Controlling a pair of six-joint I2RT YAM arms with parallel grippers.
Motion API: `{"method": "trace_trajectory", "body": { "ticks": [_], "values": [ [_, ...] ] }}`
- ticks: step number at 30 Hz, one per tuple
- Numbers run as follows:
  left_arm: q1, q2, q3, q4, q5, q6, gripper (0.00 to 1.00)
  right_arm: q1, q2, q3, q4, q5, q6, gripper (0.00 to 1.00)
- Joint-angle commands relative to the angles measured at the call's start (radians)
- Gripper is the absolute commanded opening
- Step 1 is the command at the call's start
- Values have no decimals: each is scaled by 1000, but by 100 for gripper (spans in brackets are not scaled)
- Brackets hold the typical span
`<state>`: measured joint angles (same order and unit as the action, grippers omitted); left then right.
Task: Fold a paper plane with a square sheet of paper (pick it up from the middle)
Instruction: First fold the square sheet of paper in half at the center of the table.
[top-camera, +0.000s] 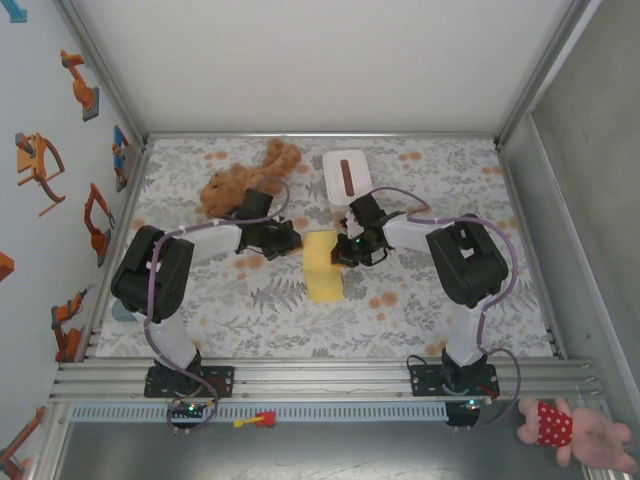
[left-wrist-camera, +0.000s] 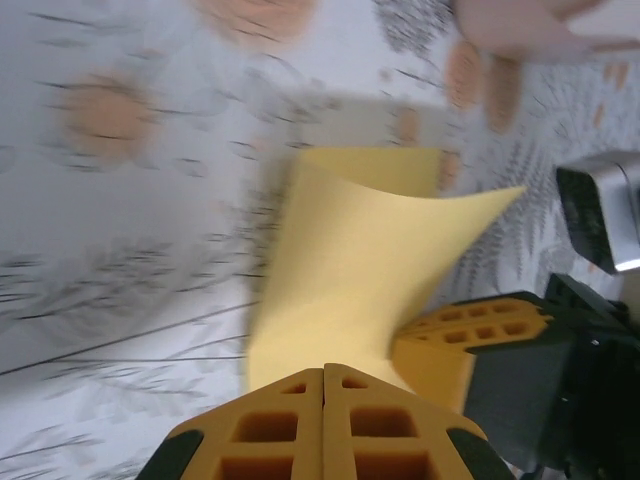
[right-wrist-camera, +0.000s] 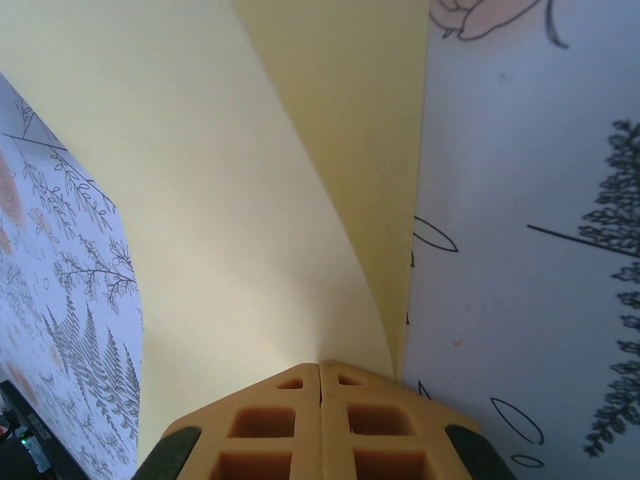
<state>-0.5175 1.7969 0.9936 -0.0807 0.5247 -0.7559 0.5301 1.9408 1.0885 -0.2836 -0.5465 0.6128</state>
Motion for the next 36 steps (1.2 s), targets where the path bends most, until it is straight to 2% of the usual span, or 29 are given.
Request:
{"method": "trace_trajectory", "body": {
  "ticks": [1,7,14,24,30,36],
  "values": [
    [-37,64,40,68,32,-54,4,-12,118,-91,-216,304,15,0],
    [-50,145,77,107,29,-98,4,-11,112,-98,-206,303,18,0],
    [4,194,58,101,12,-72,4,-12,107,-105,-191,294,15,0],
    [112,120,-4,30,-4,28,4,-12,96,-112,-184,295,15,0],
    [64,31,-4,129,69,-32,4,-10,92,-116,-180,290,23,0],
    [-5,91,31,193,68,-92,4,-11,92,-122,-172,289,28,0]
  ]
}}
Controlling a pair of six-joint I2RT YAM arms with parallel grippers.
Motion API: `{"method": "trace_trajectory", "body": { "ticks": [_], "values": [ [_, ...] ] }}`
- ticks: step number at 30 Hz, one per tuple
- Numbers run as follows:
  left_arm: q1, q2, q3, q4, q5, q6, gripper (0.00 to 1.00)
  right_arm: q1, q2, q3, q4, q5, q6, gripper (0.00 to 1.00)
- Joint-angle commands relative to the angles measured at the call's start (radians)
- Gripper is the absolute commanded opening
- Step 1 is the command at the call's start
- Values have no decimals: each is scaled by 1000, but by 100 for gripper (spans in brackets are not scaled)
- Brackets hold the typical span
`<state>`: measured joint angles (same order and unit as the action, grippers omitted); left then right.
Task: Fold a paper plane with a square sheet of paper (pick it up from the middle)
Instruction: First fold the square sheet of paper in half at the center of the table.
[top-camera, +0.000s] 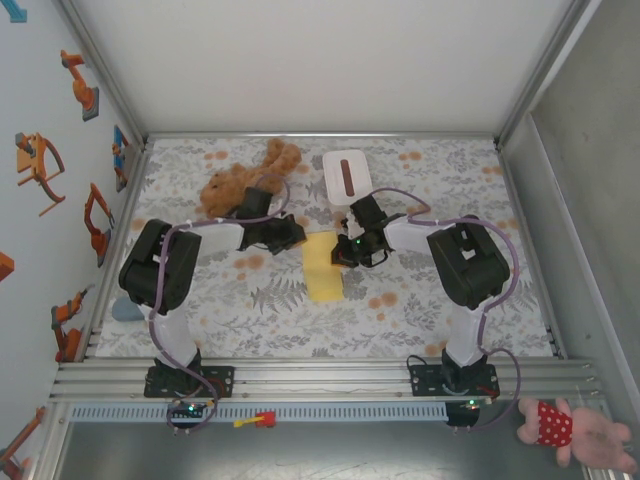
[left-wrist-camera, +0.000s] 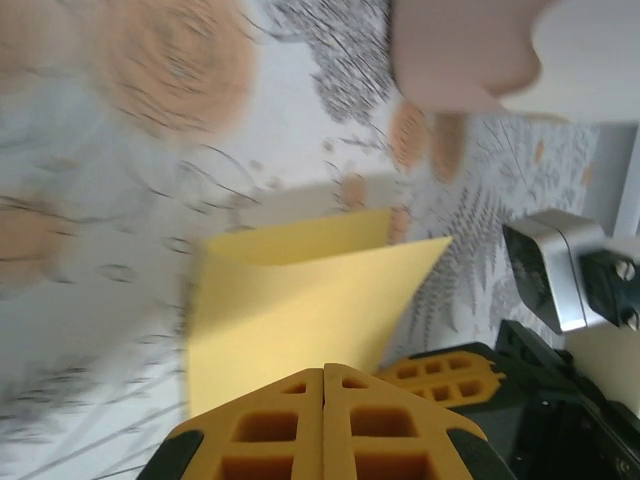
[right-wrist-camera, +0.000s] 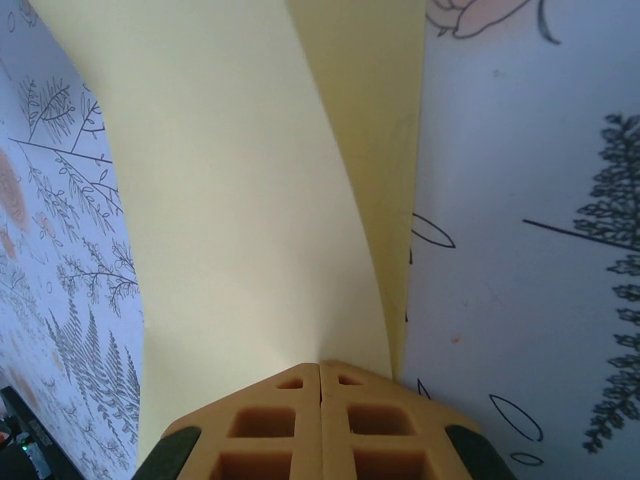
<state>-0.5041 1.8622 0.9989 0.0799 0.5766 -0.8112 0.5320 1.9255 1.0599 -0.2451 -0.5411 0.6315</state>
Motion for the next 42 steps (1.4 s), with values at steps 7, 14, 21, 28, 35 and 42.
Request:
{"method": "trace_trajectory", "body": {
  "ticks": [7,14,21,28,35,42],
  "values": [
    [-29,115,94,-49,-32,-23,4,-13,105,-99,-209,285,10,0],
    [26,159,130,-130,-90,21,3,-13,104,-109,-206,296,7,0],
    [88,224,210,-246,-124,114,3,-13,97,-110,-203,297,8,0],
    [80,96,269,-327,-66,121,3,-13,93,-108,-210,299,10,0],
    [-18,-67,124,-304,-93,51,3,-13,97,-100,-209,294,12,0],
    [-112,-62,26,-237,-35,-29,3,-13,99,-99,-218,291,5,0]
  ]
}}
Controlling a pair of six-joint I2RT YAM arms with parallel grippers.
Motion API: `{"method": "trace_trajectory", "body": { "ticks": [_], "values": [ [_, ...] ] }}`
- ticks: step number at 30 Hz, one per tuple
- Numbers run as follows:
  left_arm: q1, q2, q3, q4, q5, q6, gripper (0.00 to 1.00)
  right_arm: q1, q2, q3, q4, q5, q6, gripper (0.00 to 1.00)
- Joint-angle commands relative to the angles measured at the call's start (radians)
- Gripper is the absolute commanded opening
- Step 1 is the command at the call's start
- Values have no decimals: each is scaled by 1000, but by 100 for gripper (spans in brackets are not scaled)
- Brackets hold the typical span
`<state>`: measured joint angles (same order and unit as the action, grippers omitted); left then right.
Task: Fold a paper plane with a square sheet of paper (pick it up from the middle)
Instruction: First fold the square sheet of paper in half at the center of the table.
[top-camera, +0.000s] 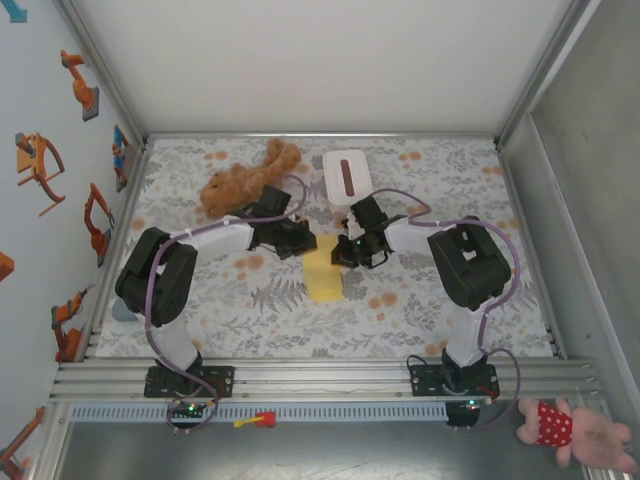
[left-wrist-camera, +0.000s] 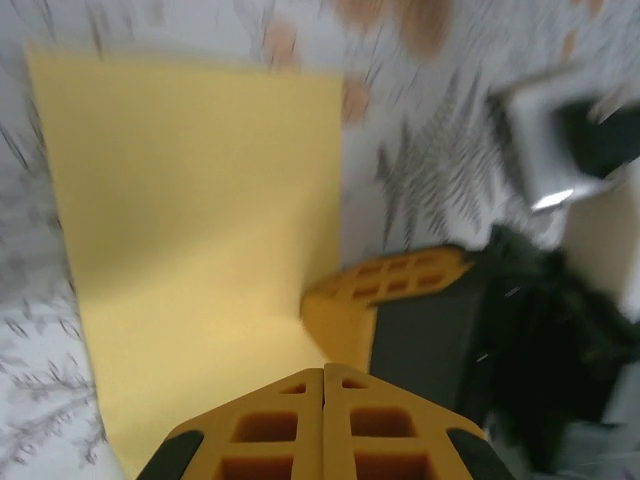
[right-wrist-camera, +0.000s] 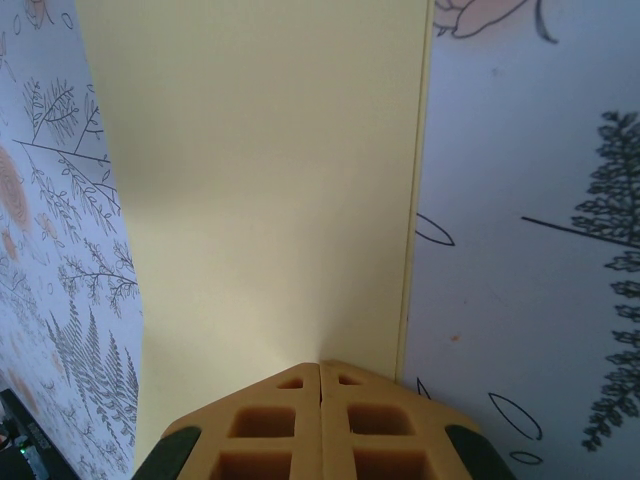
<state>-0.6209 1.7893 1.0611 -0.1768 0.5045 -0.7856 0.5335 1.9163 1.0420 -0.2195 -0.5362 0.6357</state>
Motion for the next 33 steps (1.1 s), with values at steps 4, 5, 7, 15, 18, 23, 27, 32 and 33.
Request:
{"method": "trace_trajectory", "body": {
  "ticks": [4,5,7,15,18,23,27,32,33],
  "values": [
    [3,38,-50,36,91,-74,3,-15,112,-73,-253,286,-3,0],
    [0,44,-51,38,98,-78,3,-15,109,-73,-254,289,-1,0],
    [-3,52,-52,37,92,-80,3,-15,105,-73,-256,292,-1,0],
    [-1,97,-56,40,85,-73,2,-15,102,-73,-254,300,4,0],
    [4,111,-52,2,86,-49,3,-15,101,-74,-256,303,4,0],
    [24,105,-115,9,80,-39,2,-14,103,-74,-258,309,4,0],
    [57,109,-205,47,81,-33,2,-15,104,-76,-258,314,1,0],
    [110,49,-236,-40,79,44,1,-15,105,-79,-253,317,4,0],
    [117,20,-229,-62,76,58,2,-15,104,-81,-250,318,6,0]
  ]
}}
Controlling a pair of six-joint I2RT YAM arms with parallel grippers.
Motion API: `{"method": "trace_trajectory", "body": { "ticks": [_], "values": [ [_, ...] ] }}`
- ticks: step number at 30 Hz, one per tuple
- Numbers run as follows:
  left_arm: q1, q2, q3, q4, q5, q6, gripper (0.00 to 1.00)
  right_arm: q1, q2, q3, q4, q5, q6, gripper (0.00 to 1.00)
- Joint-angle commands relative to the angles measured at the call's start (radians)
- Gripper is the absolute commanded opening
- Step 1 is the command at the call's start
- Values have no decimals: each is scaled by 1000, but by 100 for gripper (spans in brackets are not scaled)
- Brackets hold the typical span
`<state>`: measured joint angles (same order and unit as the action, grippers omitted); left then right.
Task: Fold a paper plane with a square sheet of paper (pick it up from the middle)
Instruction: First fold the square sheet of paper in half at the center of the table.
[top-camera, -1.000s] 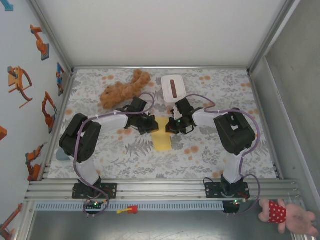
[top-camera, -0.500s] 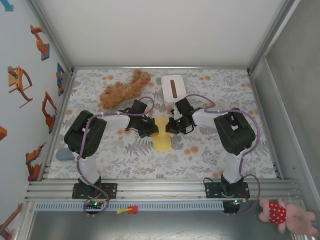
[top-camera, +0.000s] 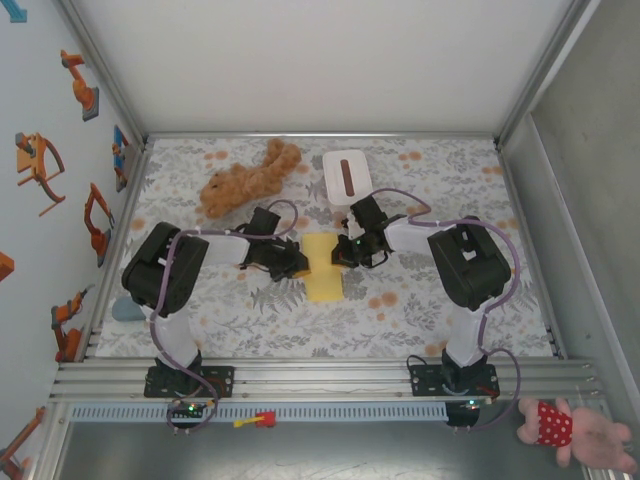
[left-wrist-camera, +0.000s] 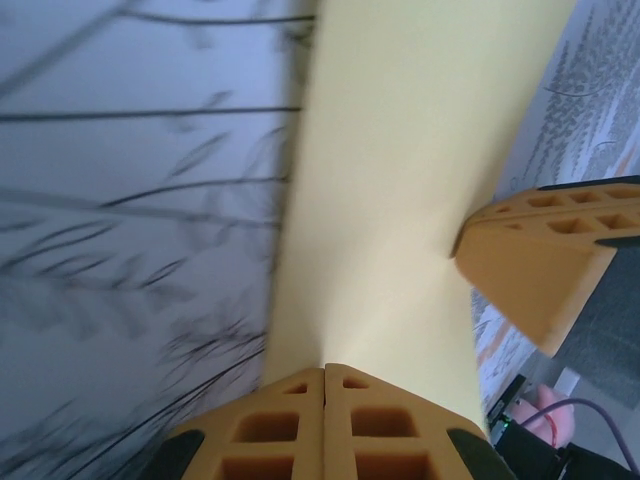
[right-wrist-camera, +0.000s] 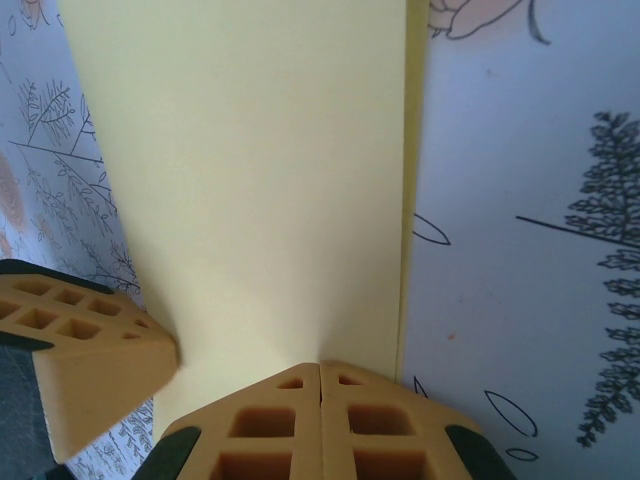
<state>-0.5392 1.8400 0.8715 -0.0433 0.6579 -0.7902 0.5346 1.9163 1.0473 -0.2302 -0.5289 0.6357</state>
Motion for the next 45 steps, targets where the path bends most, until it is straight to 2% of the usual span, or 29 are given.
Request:
{"method": "trace_trajectory", "body": {
  "ticks": [1,4,8,17,22,32,35,39,42,45],
  "values": [
    [40,-60,-32,-215,-79,73,1,-16,102,-88,-238,310,7,0],
    [36,-137,3,-230,-80,72,2,-16,99,-93,-235,311,10,0],
    [-2,-160,38,-155,-65,9,2,-15,101,-96,-230,310,11,0],
    [-90,-16,57,16,-35,-92,2,-16,100,-99,-224,307,15,0],
    [-85,0,-22,5,-45,-65,2,-16,99,-107,-215,309,26,0],
    [-61,-143,-202,-64,-119,-40,2,-16,92,-130,-200,314,35,0],
    [-54,-221,-212,-93,-140,-35,2,-16,90,-130,-195,314,35,0],
    [-85,-326,-165,-94,-233,-63,2,-16,89,-133,-191,313,36,0],
    [-109,-321,-136,-15,-241,-112,2,-15,89,-137,-186,312,38,0],
    [-120,-250,-95,42,-208,-127,2,-15,89,-139,-181,311,42,0]
  ]
}}
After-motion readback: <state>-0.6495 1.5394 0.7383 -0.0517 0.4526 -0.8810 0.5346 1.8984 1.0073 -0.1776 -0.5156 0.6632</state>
